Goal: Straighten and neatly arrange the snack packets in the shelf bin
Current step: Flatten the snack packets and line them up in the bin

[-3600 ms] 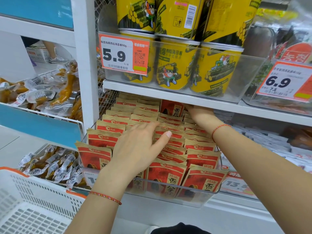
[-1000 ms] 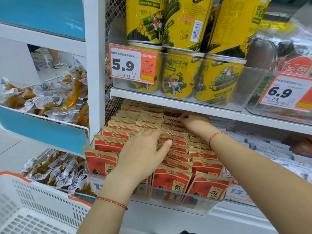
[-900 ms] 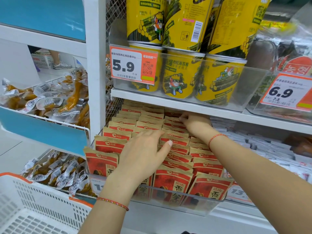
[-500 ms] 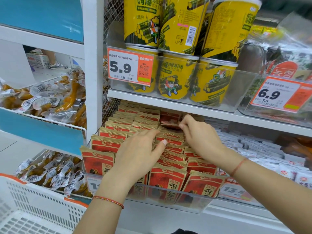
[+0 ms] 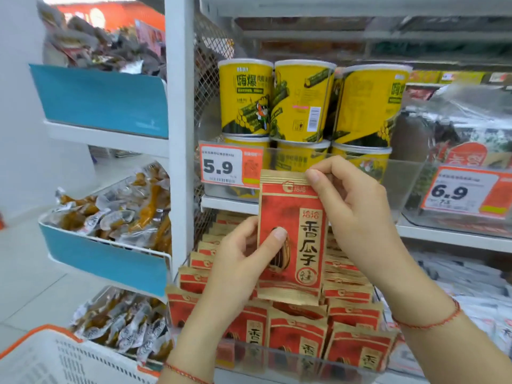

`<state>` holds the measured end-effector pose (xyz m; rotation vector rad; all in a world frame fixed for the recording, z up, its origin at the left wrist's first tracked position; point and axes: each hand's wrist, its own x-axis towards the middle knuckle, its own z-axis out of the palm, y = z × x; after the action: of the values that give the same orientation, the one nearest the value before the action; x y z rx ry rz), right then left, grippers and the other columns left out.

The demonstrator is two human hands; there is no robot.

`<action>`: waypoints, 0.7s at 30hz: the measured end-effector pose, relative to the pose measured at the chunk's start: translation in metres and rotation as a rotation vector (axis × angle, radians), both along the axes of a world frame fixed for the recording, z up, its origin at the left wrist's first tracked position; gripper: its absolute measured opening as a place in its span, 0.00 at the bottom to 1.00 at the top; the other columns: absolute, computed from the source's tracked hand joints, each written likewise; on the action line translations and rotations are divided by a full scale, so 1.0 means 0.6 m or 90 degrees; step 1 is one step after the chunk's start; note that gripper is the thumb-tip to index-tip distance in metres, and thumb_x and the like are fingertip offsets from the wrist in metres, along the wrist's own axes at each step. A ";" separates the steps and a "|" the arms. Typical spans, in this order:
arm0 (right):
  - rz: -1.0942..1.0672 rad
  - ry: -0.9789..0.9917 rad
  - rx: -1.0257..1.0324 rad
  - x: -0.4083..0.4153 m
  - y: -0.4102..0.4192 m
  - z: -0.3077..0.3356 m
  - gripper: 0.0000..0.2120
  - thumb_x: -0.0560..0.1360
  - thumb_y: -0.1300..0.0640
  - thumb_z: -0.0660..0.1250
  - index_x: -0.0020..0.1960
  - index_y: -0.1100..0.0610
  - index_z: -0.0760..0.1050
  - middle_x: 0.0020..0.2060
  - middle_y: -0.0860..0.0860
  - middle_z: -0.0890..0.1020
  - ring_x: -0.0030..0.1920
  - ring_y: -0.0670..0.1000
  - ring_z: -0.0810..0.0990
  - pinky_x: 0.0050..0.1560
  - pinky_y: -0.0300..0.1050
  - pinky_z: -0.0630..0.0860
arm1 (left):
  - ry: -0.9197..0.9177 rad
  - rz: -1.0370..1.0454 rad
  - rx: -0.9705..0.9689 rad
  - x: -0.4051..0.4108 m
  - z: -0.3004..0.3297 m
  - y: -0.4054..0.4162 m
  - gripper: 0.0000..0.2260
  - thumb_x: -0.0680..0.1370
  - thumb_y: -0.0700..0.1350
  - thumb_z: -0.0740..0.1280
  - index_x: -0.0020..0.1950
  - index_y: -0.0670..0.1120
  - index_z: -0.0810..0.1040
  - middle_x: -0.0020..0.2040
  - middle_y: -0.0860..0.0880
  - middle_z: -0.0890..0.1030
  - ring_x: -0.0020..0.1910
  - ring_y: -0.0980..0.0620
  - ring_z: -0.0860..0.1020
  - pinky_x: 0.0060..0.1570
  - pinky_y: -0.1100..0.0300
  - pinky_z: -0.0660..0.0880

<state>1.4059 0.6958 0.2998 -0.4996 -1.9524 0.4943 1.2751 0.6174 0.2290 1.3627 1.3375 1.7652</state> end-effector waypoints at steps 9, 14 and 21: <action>0.152 0.161 -0.346 -0.071 0.033 -0.030 0.12 0.82 0.52 0.57 0.49 0.51 0.79 0.38 0.44 0.85 0.39 0.41 0.83 0.35 0.32 0.75 | -0.165 0.059 -0.023 -0.033 0.000 0.010 0.14 0.75 0.50 0.66 0.56 0.46 0.80 0.48 0.46 0.86 0.47 0.47 0.85 0.43 0.56 0.82; 0.210 0.121 -0.409 -0.074 0.055 -0.061 0.11 0.81 0.57 0.60 0.48 0.53 0.82 0.40 0.47 0.85 0.38 0.43 0.83 0.34 0.34 0.76 | -0.203 0.087 -0.059 -0.035 -0.031 0.020 0.13 0.77 0.50 0.65 0.56 0.45 0.81 0.47 0.45 0.86 0.43 0.49 0.85 0.40 0.59 0.81; 0.251 0.180 -0.494 -0.057 0.062 -0.085 0.09 0.78 0.57 0.63 0.47 0.56 0.82 0.41 0.51 0.86 0.38 0.46 0.83 0.31 0.36 0.75 | -0.166 0.102 -0.085 -0.035 -0.041 0.030 0.12 0.79 0.52 0.61 0.58 0.54 0.81 0.48 0.48 0.86 0.42 0.52 0.84 0.37 0.61 0.79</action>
<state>1.3717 0.7328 0.2490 -0.4805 -1.5337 1.5156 1.2544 0.6356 0.2042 0.9404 1.4211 1.8463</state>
